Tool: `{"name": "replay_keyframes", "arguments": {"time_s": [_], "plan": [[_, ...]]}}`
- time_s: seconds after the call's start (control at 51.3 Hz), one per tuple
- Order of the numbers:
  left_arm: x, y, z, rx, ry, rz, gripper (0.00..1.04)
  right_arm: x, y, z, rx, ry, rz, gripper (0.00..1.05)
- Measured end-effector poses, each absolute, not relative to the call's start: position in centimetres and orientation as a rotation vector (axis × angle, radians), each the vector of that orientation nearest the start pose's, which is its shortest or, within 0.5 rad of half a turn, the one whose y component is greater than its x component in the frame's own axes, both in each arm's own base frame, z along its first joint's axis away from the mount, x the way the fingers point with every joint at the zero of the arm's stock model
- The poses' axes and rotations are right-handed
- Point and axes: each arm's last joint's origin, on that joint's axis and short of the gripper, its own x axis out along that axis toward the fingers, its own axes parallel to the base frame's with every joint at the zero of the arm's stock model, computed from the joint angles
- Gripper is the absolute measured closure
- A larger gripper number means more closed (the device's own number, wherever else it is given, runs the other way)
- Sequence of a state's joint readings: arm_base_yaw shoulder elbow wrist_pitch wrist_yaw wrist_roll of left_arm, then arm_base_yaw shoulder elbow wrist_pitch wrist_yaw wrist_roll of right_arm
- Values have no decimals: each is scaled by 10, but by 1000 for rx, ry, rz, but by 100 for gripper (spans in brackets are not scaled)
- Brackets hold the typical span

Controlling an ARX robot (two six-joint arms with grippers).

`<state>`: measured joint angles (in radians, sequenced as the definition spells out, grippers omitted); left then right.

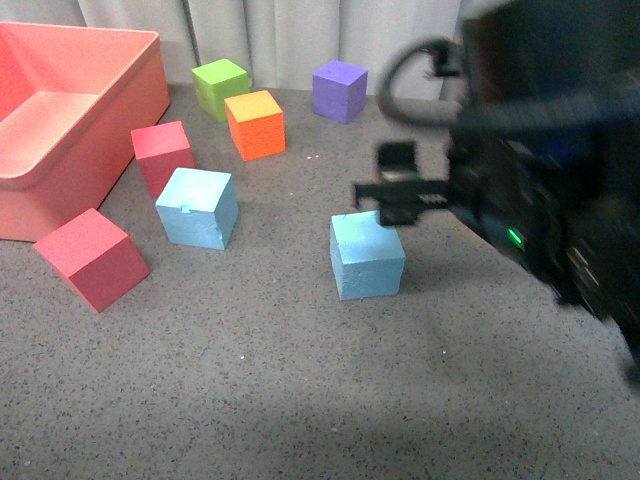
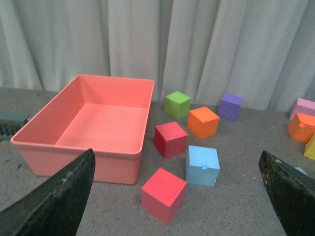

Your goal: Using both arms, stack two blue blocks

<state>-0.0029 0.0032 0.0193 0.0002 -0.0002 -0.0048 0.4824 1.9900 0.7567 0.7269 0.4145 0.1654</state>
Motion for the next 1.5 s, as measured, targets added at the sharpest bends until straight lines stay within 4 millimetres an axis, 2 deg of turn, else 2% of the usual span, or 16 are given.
{"name": "replay_keyframes", "arguments": {"time_s": [0.039,0.097,0.195,0.292,0.448,0.819,1.033,1.287,1.501], "plan": [[97,0,170,-5,-15,2,7,299,134,85,-57,354,17,40],[97,0,170,-5,-16,1,7,290,120,94,-32,229,14,48],[97,0,170,-5,-16,0,7,273,96,131,26,13,6,64],[97,0,170,-5,-16,-2,7,257,78,143,26,-27,-1,78],[97,0,170,-5,-16,-2,7,228,55,138,-6,30,6,104],[97,0,170,-5,-16,-1,7,186,25,149,-4,25,1,104],[97,0,170,-5,-16,0,7,168,16,163,-1,10,5,104],[97,0,170,-5,-16,0,7,148,1,162,0,16,1,104],[97,0,170,-5,-16,-1,7,134,0,164,1,8,1,104]]}}
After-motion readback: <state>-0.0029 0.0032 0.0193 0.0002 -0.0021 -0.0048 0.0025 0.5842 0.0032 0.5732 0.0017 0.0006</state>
